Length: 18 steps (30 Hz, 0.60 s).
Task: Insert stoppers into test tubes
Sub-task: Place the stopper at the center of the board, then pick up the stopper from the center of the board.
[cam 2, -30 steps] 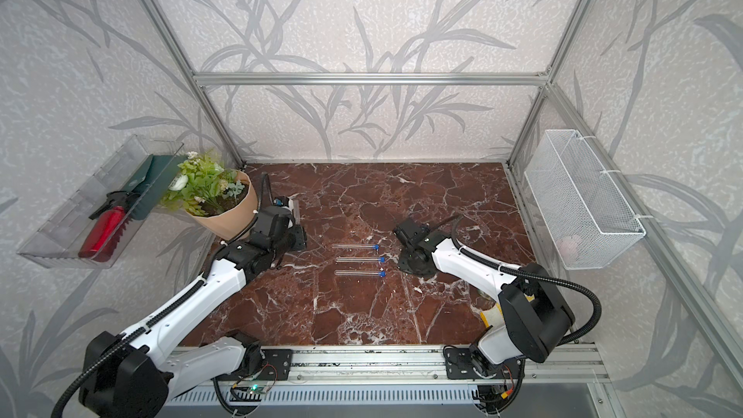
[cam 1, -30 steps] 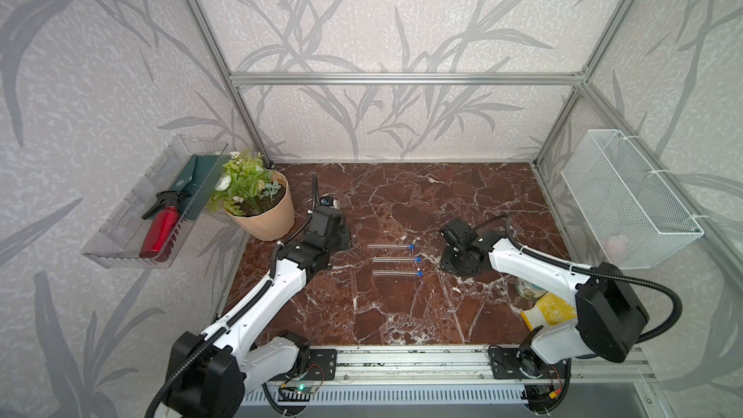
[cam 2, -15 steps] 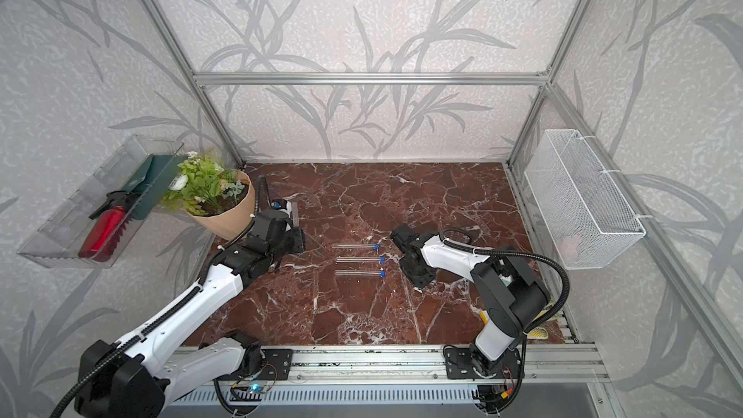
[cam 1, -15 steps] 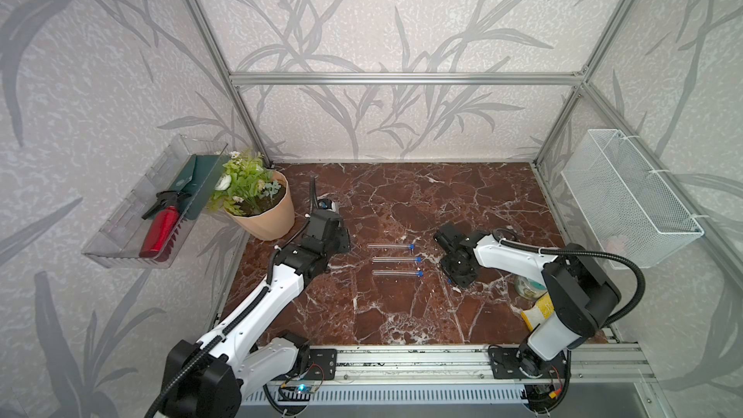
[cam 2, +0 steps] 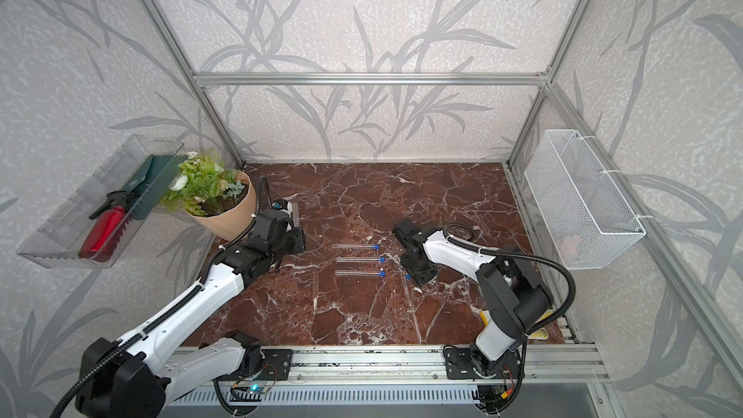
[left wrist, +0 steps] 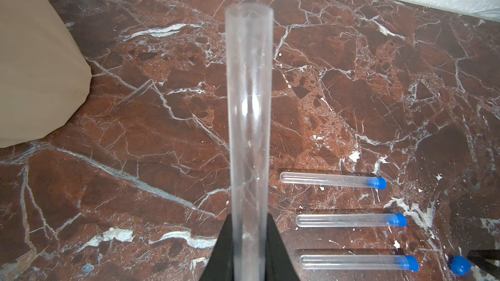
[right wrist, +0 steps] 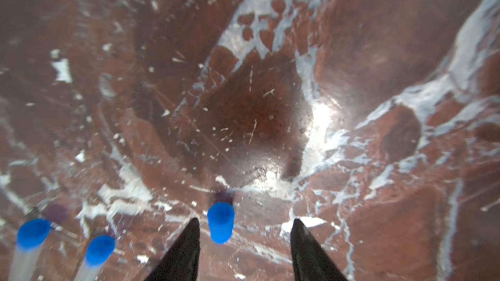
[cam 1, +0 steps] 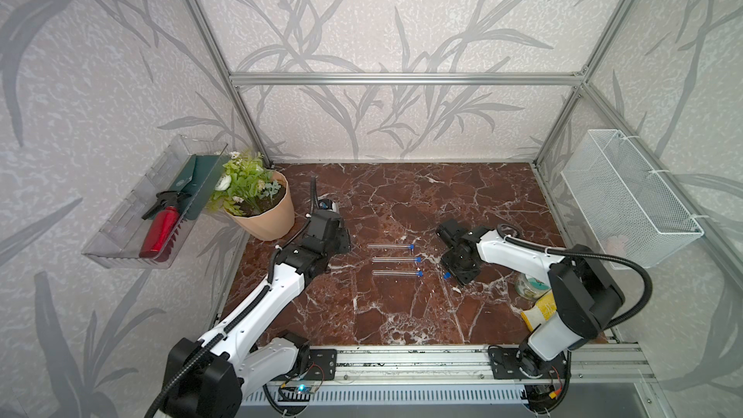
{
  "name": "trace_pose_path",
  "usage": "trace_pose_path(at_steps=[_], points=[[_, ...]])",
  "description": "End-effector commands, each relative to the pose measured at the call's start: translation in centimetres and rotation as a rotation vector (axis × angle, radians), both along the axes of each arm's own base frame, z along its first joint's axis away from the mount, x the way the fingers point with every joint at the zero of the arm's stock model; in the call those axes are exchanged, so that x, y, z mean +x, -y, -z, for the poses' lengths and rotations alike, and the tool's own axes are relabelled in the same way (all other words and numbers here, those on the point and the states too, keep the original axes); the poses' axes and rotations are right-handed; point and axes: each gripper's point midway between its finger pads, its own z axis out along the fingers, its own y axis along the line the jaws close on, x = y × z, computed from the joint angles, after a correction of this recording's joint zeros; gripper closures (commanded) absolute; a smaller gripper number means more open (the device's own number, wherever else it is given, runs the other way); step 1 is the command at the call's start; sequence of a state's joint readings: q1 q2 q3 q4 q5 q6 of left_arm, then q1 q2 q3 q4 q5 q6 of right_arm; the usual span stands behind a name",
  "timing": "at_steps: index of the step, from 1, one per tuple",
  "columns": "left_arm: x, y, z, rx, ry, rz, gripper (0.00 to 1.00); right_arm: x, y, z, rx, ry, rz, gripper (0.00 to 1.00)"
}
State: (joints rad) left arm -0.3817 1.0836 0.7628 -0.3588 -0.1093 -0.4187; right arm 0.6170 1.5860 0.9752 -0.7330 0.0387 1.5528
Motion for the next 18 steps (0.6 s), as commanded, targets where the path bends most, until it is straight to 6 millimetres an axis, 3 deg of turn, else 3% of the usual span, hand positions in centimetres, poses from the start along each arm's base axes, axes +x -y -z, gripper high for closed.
trace_pose_path(at_steps=[1,7,10,12,14,15,18], points=[[0.4,0.0,-0.7,0.005,0.019,0.004,1.0,2.2,0.8,-5.1,-0.016,0.201,-0.258,0.44],[0.4,-0.4,0.4,0.074,0.017,0.03,1.0,3.9,-0.1,-11.8,-0.071,0.535,-0.949,0.44],[0.6,-0.3,0.7,0.099,0.023,0.059,1.0,3.2,-1.3,-14.0,-0.056,0.692,-1.34,0.45],[0.7,-0.1,0.8,0.111,0.031,0.084,1.0,0.1,-2.4,-13.2,-0.06,0.742,-1.763,0.45],[0.8,0.1,0.8,0.12,0.041,0.104,1.0,-3.3,-1.9,-10.9,-0.073,0.735,-2.173,0.46],[0.9,0.2,0.8,0.124,0.045,0.112,1.0,-3.8,-1.0,-9.3,-0.145,0.689,-2.339,0.46],[0.8,0.2,1.0,0.129,0.048,0.123,1.0,-3.3,-0.4,-6.4,-0.214,0.624,-2.553,0.47]])
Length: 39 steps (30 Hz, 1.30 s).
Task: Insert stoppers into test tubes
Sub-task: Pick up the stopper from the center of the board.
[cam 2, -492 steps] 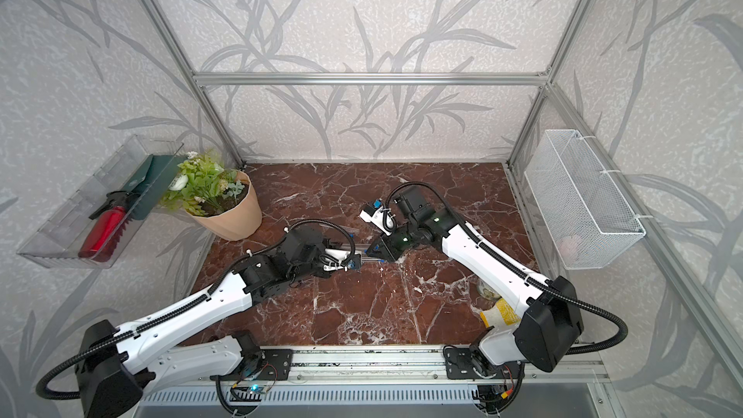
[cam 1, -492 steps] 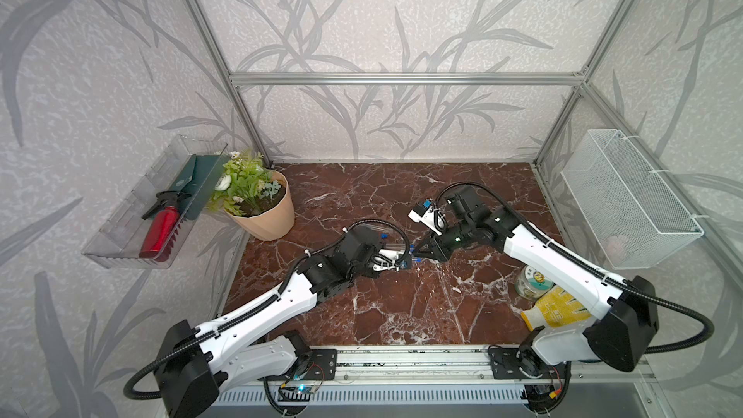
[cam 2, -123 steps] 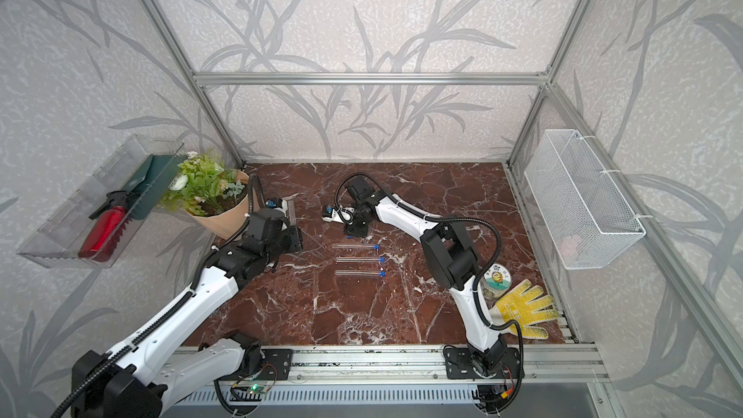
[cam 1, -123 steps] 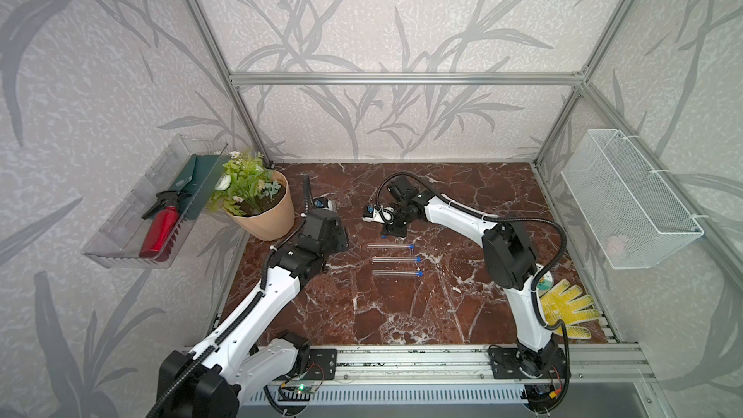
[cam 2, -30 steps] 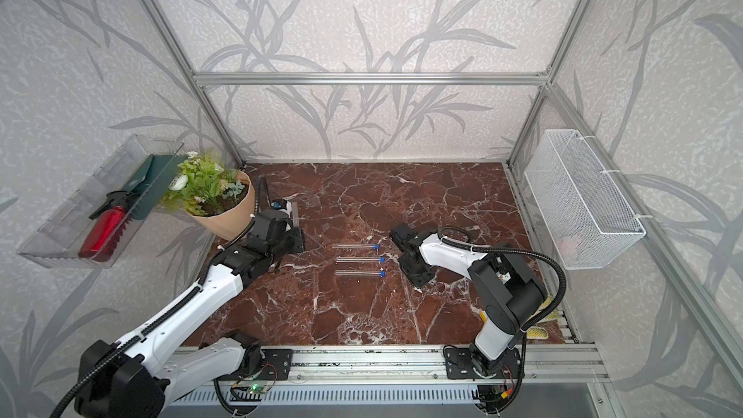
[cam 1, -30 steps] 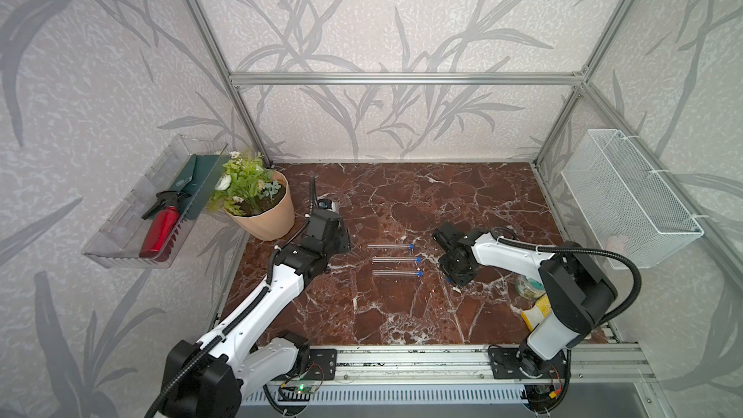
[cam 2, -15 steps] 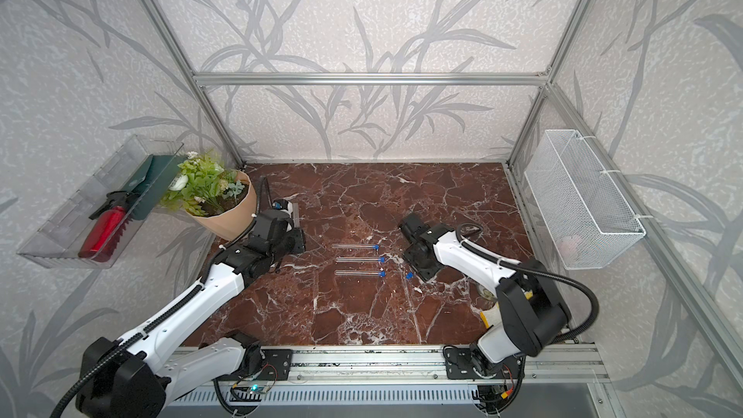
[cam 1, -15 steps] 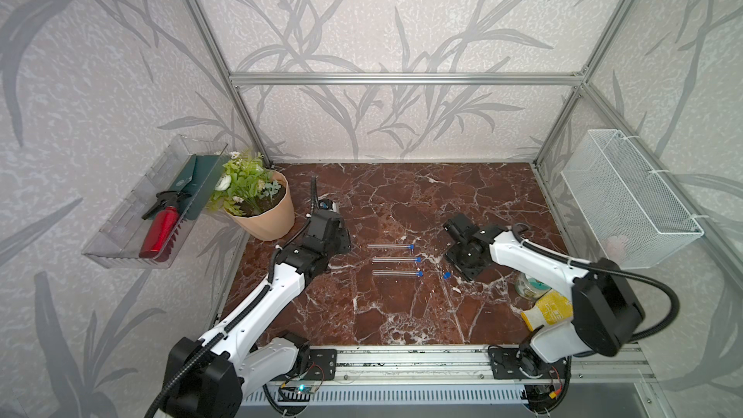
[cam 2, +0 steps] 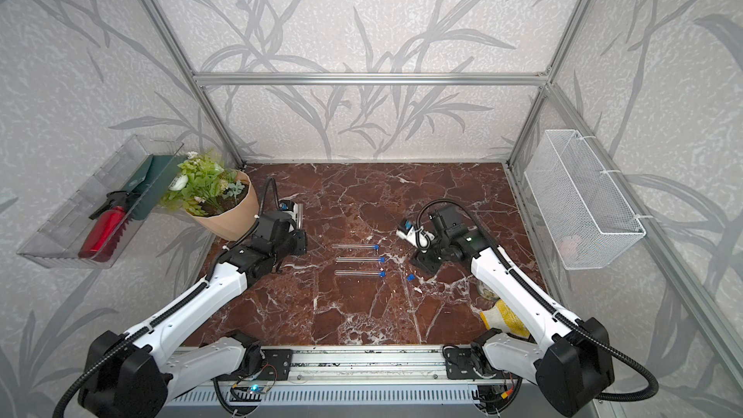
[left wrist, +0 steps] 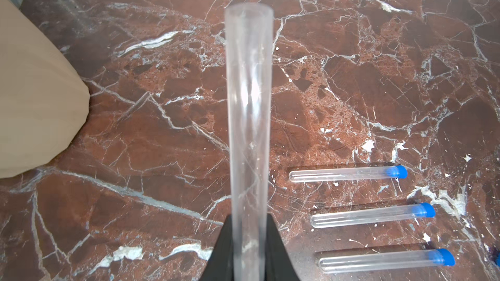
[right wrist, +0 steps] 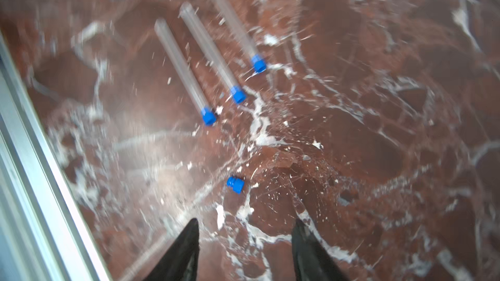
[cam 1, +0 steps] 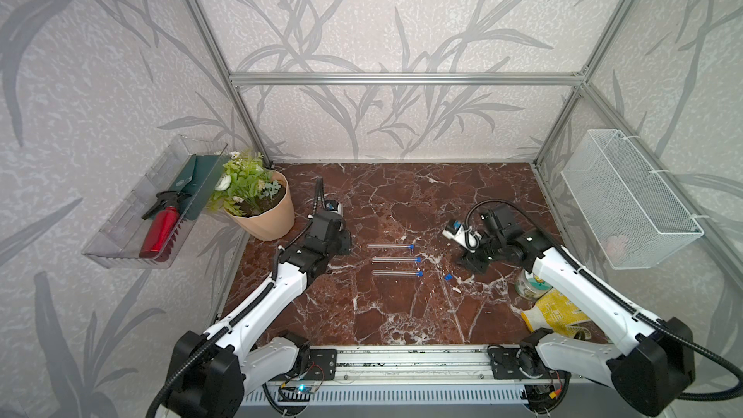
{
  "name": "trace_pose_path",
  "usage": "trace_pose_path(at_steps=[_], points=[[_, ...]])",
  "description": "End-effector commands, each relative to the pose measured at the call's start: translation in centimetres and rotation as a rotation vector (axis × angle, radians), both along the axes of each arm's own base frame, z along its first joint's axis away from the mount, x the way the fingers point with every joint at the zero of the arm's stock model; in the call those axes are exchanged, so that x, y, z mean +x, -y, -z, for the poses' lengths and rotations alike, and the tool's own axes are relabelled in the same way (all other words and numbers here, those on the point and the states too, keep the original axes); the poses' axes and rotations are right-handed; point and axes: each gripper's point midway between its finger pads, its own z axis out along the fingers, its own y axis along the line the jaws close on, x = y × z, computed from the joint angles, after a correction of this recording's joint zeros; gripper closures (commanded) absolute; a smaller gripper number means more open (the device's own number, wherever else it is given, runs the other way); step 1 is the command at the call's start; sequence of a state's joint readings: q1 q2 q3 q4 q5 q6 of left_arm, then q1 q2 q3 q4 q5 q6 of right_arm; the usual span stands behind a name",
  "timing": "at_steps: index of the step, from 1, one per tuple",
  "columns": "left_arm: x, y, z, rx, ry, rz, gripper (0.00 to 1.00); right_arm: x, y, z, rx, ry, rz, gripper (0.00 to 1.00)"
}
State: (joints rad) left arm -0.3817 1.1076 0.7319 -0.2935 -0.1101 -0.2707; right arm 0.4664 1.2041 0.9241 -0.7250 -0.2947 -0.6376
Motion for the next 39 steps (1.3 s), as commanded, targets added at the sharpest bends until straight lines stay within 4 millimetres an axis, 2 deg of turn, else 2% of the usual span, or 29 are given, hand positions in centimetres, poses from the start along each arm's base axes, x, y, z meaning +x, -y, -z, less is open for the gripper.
trace_pose_path(at_steps=[1,8,16,27,39], points=[[0.3,0.0,0.2,0.022,0.024,0.025,1.0,-2.7,0.4,3.6,-0.161,0.074,-0.564,0.48],[-0.1,-0.3,0.4,0.01,0.034,0.004,1.0,-1.6,-0.5,7.5,-0.271,0.033,-0.739,0.51],[-0.7,-0.7,0.1,0.009,0.04,-0.009,1.0,0.5,-1.2,10.7,-0.306,0.061,-0.723,0.55],[-0.9,-0.7,0.3,0.013,0.03,-0.002,1.0,-0.1,0.0,12.5,-0.35,0.013,-0.713,0.61],[-1.1,-0.8,0.3,0.026,0.032,0.01,1.0,0.1,0.4,13.1,-0.381,-0.003,-0.702,0.73]])
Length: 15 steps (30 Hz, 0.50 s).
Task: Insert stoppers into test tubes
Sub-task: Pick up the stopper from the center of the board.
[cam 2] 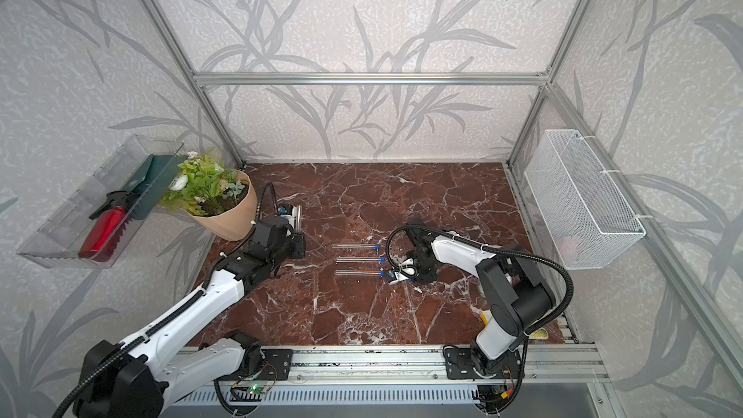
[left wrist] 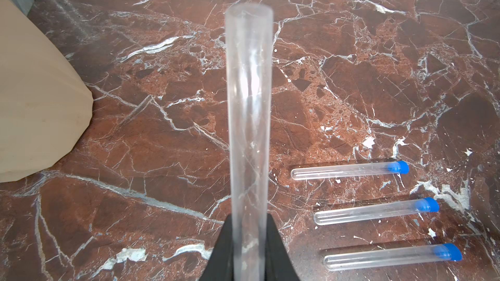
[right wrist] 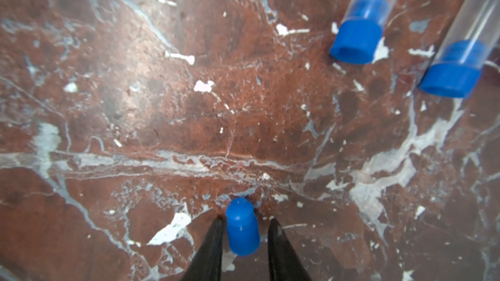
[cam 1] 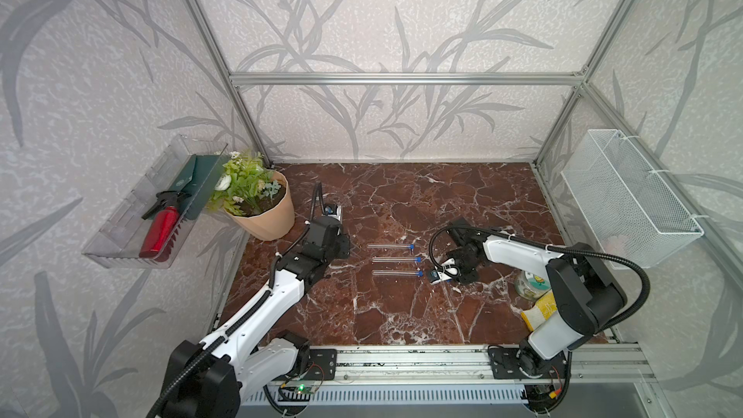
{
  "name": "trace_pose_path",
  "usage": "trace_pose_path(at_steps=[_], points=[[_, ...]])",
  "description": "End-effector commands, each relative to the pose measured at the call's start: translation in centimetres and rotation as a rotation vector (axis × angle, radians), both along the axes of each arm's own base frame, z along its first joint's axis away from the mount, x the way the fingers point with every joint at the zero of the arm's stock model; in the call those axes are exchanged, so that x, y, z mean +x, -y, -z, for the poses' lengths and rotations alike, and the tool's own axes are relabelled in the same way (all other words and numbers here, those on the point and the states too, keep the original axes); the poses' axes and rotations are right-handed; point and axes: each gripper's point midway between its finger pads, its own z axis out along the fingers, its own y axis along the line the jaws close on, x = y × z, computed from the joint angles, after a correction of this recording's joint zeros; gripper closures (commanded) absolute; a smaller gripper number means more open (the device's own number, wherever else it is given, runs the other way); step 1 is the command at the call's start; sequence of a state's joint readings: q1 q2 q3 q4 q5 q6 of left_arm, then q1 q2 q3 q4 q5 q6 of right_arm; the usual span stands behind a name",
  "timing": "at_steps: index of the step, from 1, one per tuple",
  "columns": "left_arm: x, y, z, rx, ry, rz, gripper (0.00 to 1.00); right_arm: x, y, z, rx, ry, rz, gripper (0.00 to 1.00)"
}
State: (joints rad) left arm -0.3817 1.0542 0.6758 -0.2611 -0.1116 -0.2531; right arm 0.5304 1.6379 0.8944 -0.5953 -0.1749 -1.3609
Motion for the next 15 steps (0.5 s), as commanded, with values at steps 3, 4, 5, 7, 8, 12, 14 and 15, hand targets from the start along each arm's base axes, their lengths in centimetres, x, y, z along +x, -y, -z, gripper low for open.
trace_pose_path(at_steps=[3,4,5,7,8,12,14,15], points=[[-0.51,-0.53,0.09,0.024,0.005,-0.001,1.0,-0.47,0.66,1.08,-0.037,-0.027,0.004,0.74],[-0.55,-0.58,0.14,0.024,0.004,-0.003,1.0,-0.54,0.7,1.22,-0.038,-0.031,0.006,0.74],[-0.53,-0.56,0.08,0.025,0.007,-0.001,1.0,-0.69,0.71,1.36,-0.039,-0.038,0.005,0.74],[-0.64,-0.63,0.11,0.026,0.005,-0.002,1.0,-0.64,0.7,1.42,-0.037,-0.043,0.018,0.77],[-0.71,-0.64,0.12,0.028,0.003,-0.001,1.0,-0.58,0.68,1.38,-0.037,-0.042,0.021,0.77],[-1.01,-0.82,0.18,0.032,0.004,-0.001,1.0,-0.5,0.79,1.39,-0.048,-0.052,0.03,0.79],[-1.13,-0.88,0.11,0.037,0.007,0.003,1.0,-0.54,0.85,1.43,-0.055,-0.059,0.03,0.81],[-1.16,-0.92,0.0,0.039,0.011,0.004,1.0,-0.52,0.84,1.4,-0.055,-0.061,0.03,0.81]])
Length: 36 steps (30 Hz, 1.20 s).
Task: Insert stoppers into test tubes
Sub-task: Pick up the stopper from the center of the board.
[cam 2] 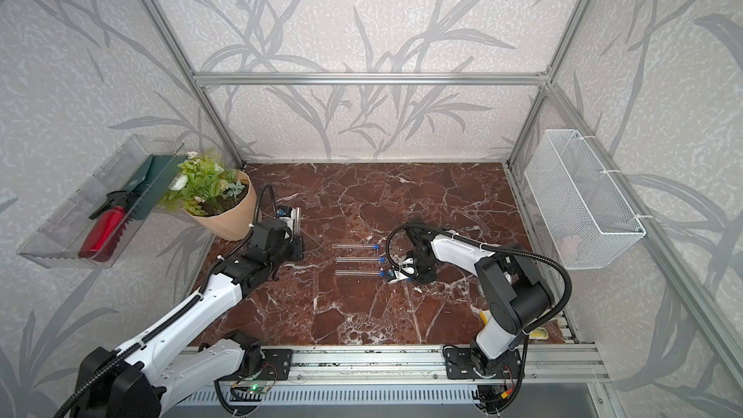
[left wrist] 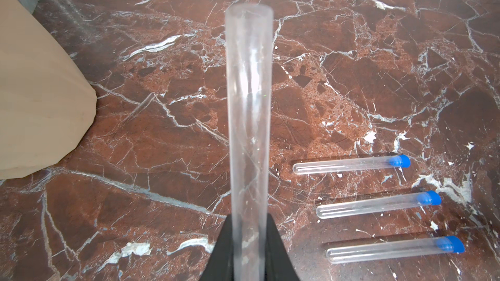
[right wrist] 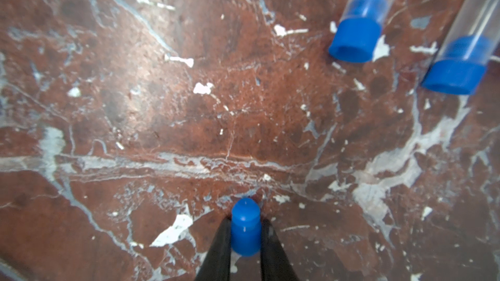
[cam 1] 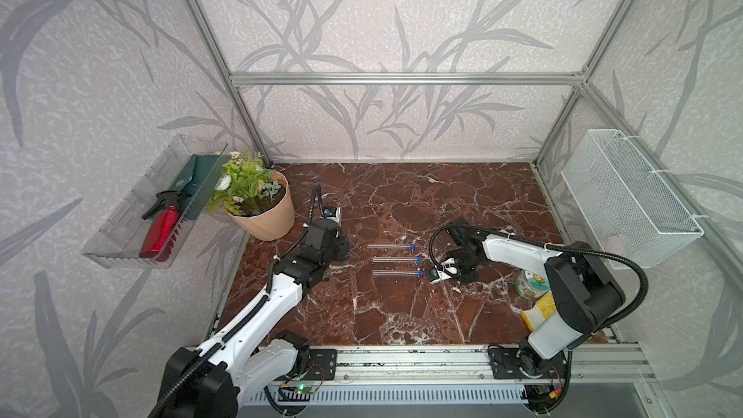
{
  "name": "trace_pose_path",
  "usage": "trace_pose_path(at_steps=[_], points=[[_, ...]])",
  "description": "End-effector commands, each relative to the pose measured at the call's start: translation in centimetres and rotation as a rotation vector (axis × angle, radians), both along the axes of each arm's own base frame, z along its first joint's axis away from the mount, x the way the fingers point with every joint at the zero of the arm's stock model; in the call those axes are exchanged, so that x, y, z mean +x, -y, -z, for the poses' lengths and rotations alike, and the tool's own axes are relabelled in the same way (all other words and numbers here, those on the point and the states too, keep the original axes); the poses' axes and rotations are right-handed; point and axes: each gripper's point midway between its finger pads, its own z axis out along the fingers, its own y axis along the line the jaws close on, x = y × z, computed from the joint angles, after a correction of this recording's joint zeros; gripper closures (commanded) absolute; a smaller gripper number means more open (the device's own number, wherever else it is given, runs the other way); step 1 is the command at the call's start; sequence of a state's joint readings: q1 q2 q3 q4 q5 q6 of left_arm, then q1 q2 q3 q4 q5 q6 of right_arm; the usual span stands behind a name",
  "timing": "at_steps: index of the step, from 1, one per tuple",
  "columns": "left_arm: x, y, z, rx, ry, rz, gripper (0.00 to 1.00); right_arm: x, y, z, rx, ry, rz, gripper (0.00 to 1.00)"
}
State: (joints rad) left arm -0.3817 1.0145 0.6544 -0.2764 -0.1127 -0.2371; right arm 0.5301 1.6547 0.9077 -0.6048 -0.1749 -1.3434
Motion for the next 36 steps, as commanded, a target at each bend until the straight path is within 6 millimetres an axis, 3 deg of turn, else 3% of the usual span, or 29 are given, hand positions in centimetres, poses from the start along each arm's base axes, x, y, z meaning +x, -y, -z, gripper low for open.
trace_pose_path(at_steps=[1,8,14,22,27,36], points=[[-0.5,-0.7,0.0,0.031,0.006,-0.005,1.0,-0.6,0.9,1.2,-0.05,-0.047,0.012,0.81],[-0.7,-0.8,-0.6,0.072,0.024,0.032,1.0,-0.5,0.3,0.8,-0.015,-0.042,0.038,0.86],[-0.9,-0.2,-0.9,0.181,0.033,0.167,1.0,0.0,-1.0,-1.9,0.08,-0.017,0.119,0.88],[-2.9,2.4,-0.8,0.37,0.052,0.576,1.0,-0.6,-2.4,-6.6,0.249,-0.04,0.267,0.88],[-5.5,5.6,-0.3,0.395,0.09,0.901,1.0,-2.3,-3.1,-9.0,0.316,-0.098,0.33,0.89],[-7.1,8.7,1.4,0.612,0.159,1.183,1.0,-5.2,-6.0,-13.5,0.426,-0.252,0.449,0.9]])
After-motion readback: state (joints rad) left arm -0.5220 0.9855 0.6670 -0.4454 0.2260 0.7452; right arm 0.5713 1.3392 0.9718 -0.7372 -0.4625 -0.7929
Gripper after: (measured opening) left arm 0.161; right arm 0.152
